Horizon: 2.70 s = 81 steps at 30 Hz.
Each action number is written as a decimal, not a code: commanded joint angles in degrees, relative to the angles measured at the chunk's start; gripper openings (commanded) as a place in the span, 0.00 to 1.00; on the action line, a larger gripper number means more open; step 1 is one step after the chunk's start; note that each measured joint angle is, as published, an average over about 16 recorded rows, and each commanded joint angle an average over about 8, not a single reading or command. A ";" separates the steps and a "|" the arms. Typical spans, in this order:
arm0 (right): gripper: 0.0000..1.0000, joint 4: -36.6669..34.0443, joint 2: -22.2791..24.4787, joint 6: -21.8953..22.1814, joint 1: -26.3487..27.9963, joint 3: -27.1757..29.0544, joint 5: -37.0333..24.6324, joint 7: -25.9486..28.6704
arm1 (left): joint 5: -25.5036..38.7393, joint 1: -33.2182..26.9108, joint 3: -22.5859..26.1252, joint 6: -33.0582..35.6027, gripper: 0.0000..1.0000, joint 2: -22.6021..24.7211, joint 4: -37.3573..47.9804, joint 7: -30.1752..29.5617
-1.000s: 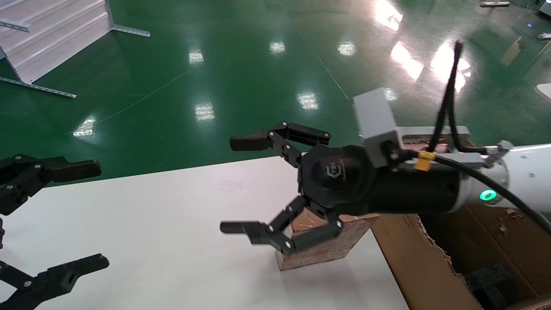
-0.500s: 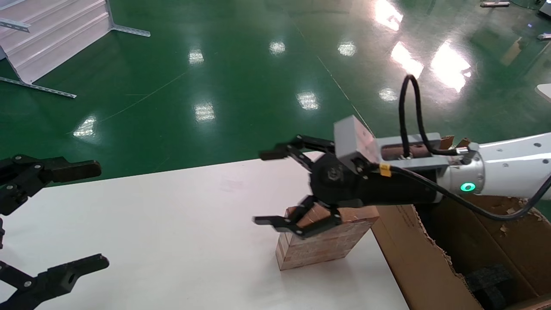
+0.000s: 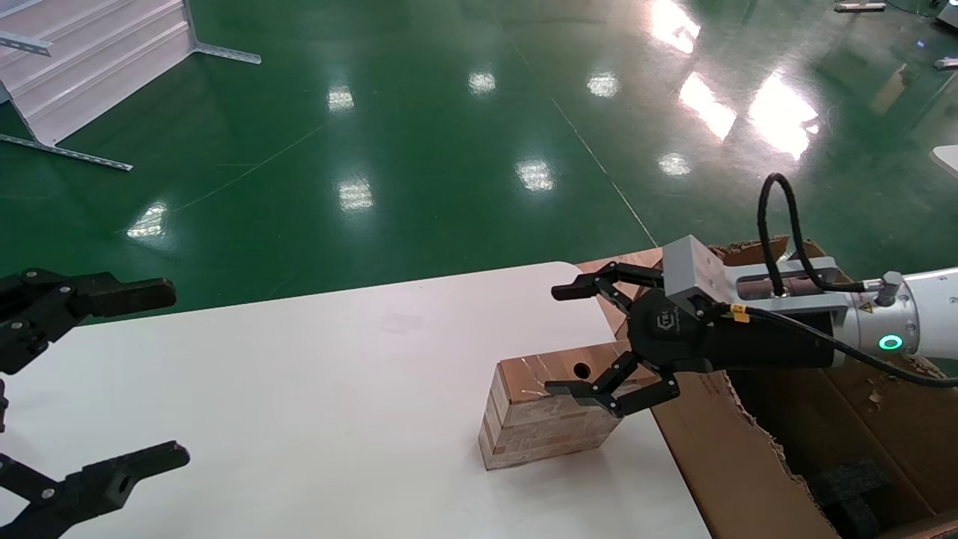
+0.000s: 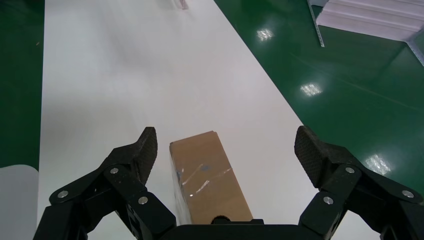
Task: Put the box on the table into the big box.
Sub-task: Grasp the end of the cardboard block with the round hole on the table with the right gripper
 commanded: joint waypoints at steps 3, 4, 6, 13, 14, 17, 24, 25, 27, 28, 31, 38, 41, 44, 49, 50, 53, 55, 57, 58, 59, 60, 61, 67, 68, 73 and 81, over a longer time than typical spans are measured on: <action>1.00 -1.77 0.18 0.01 0.70 -1.79 0.17 -1.69 | 0.00 0.00 0.00 0.00 1.00 0.00 0.00 0.00; 1.00 -2.17 0.11 0.00 0.92 -2.28 0.13 -2.07 | 0.00 0.00 0.00 0.00 1.00 0.00 0.00 0.00; 1.00 -3.02 -0.07 0.01 1.34 -3.26 0.06 -2.73 | 0.00 0.00 0.01 0.00 1.00 0.00 0.00 0.00; 1.00 -6.46 -0.75 0.28 2.75 -5.82 0.30 -4.15 | -0.01 0.00 0.01 -0.01 1.00 0.00 0.00 0.01; 1.00 -6.89 -0.82 0.32 2.91 -6.02 0.40 -4.28 | -0.01 0.00 0.01 -0.01 1.00 -0.01 0.00 0.01; 1.00 -7.84 -0.97 0.41 3.23 -6.39 0.74 -4.52 | -0.01 0.01 0.01 -0.01 1.00 -0.01 0.01 0.01; 1.00 -7.64 -1.25 0.54 3.36 -6.58 1.13 -4.57 | -0.02 0.01 0.01 -0.02 1.00 -0.01 0.02 0.01; 1.00 -7.31 -1.33 0.56 3.35 -6.65 1.23 -4.51 | -0.02 0.01 0.01 -0.02 1.00 -0.01 0.02 0.01; 1.00 -6.58 -1.51 0.62 3.43 -6.94 1.47 -4.39 | -0.02 0.01 0.01 -0.02 1.00 -0.01 0.02 0.01; 1.00 -6.12 -1.59 0.64 3.47 -7.09 1.58 -4.31 | -0.02 0.01 0.01 -0.02 1.00 -0.01 0.03 0.01; 1.00 -4.76 -1.62 0.62 3.65 -7.68 1.84 -4.07 | -0.02 0.01 0.01 -0.02 1.00 -0.01 0.03 0.01; 1.00 -3.60 -0.57 0.31 4.50 -9.53 1.55 -4.62 | -0.02 0.00 0.02 -0.02 1.00 -0.01 0.03 0.02; 1.00 -3.93 -0.09 0.25 5.03 -10.55 1.12 -5.53 | -0.02 0.00 0.02 -0.02 1.00 -0.01 0.03 0.02; 1.00 -4.82 0.11 0.28 5.63 -11.60 0.56 -6.70 | -0.03 0.00 0.03 -0.02 1.00 -0.01 0.03 0.02; 1.00 -7.37 -0.21 0.42 6.79 -13.13 -0.07 -8.58 | -0.03 0.00 0.03 -0.02 1.00 -0.01 0.03 0.02; 1.00 -7.96 -0.34 0.45 7.03 -13.37 -0.13 -8.90 | -0.03 0.00 0.03 -0.02 1.00 -0.01 0.03 0.02; 1.00 -9.82 -0.79 0.51 7.73 -14.02 -0.21 -9.73 | -0.03 0.00 0.03 -0.02 1.00 -0.01 0.03 0.02; 1.00 -10.97 -1.09 0.50 8.17 -14.42 -0.21 -10.14 | -0.03 0.00 0.03 -0.02 1.00 -0.02 0.03 0.02; 1.00 -11.94 -1.35 0.40 8.56 -14.88 -0.17 -10.45 | -0.03 0.00 0.04 -0.02 1.00 -0.02 0.03 0.02; 1.00 -12.35 -1.45 0.31 8.71 -15.13 -0.09 -10.55 | -0.03 0.00 0.04 -0.02 1.00 -0.02 0.03 0.03; 1.00 -12.69 -1.52 0.21 8.82 -15.39 0.02 -10.60 | -0.03 0.00 0.04 -0.02 1.00 -0.02 0.03 0.03; 1.00 -12.96 -1.55 0.10 8.88 -15.69 0.20 -10.61 | -0.03 0.00 0.04 -0.02 1.00 -0.02 0.03 0.03; 1.00 -13.15 -1.53 -0.01 8.90 -16.01 0.41 -10.62 | -0.04 0.00 0.04 -0.02 1.00 -0.02 0.03 0.03; 1.00 -13.53 -0.64 -0.28 8.52 -18.27 2.05 -10.57 | -0.04 0.00 0.04 -0.03 1.00 -0.02 0.03 0.03; 1.00 -13.54 -0.43 -0.28 8.50 -18.66 2.30 -10.63 | -0.04 0.00 0.04 -0.03 1.00 -0.02 0.03 0.03; 1.00 -13.59 0.33 -0.24 8.79 -20.51 3.40 -10.96 | -0.04 -0.01 0.05 -0.03 1.00 -0.02 0.03 0.03; 1.00 -13.95 0.64 -0.12 9.78 -23.10 4.84 -11.47 | -0.05 -0.01 0.06 -0.03 1.00 -0.02 0.03 0.03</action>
